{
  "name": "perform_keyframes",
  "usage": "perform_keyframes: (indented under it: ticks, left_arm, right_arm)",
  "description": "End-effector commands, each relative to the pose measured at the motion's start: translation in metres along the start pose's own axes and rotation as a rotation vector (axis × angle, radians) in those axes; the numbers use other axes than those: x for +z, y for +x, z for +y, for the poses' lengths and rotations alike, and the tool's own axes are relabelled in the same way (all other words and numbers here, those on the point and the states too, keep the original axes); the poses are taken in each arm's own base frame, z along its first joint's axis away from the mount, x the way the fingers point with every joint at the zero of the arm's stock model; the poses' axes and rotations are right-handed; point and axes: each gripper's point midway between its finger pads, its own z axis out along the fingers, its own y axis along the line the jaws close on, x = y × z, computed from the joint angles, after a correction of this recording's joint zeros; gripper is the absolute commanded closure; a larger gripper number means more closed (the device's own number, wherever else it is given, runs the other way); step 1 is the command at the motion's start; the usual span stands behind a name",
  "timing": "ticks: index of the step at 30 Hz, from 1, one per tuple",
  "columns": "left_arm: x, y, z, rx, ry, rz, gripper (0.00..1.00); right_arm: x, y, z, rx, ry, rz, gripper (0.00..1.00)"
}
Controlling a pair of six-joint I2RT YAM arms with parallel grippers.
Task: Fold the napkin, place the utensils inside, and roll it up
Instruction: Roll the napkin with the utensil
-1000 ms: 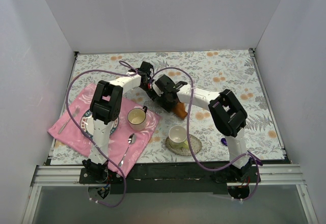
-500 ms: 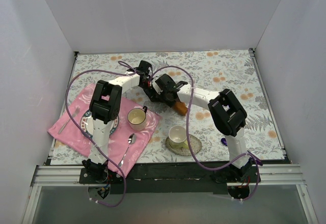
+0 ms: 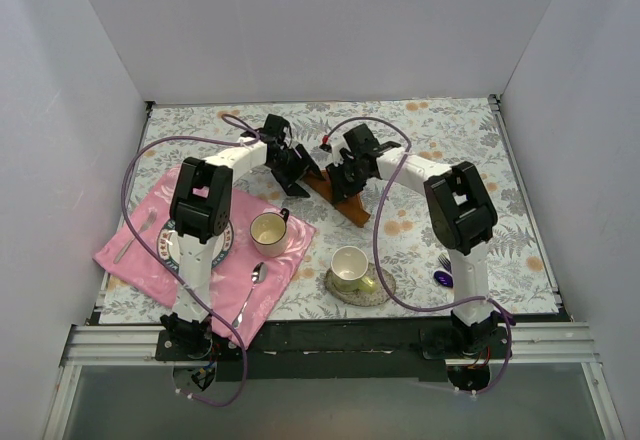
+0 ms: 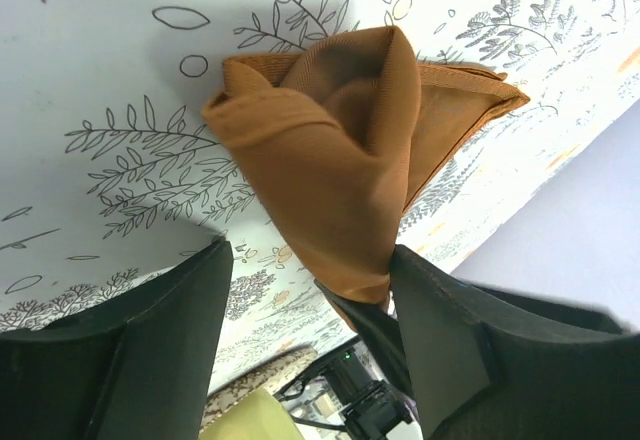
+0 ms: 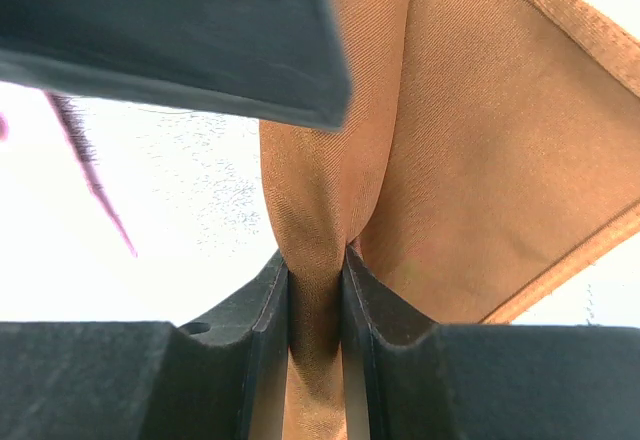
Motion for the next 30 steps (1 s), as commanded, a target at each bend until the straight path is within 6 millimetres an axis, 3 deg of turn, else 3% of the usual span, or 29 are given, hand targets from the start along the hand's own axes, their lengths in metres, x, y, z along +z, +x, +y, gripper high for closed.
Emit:
perform_keyframes:
  ticks: [1,4,10,14,17,23,28,30]
  left_arm:
    - [-0.023,0.002,-0.011,0.043,0.026,-0.049,0.35]
    - [-0.013,0.011,-0.011,0.055,0.015,-0.031,0.34]
    - [0.010,0.013,-0.022,0.080,0.001,-0.027,0.35]
    - [0.022,0.012,-0.007,0.058,-0.081,-0.032,0.42]
    - [0.027,0.009,0.009,0.047,-0.140,-0.047,0.55]
    - [0.026,0.014,0.019,0.049,-0.158,-0.045,0.61]
    - [0.025,0.015,0.015,0.055,-0.142,-0.036,0.63]
    - [0.024,0.014,0.012,0.058,-0.137,-0.036,0.64]
  right_arm:
    - [0.004,0.007,0.012,0.164,-0.234,0.035,0.73]
    - [0.003,0.006,0.021,0.252,-0.401,0.039,0.74]
    - [0.003,0.014,0.017,0.395,-0.568,0.031,0.75]
    - [0.002,0.019,0.007,0.442,-0.610,0.026,0.74]
    - [0.002,0.022,0.000,0.471,-0.640,0.023,0.72]
    - [-0.001,0.020,-0.016,0.383,-0.473,0.057,0.58]
    - [-0.021,0.004,-0.023,0.277,-0.264,0.038,0.50]
    - [-0.031,-0.004,-0.017,0.198,-0.194,0.024,0.46]
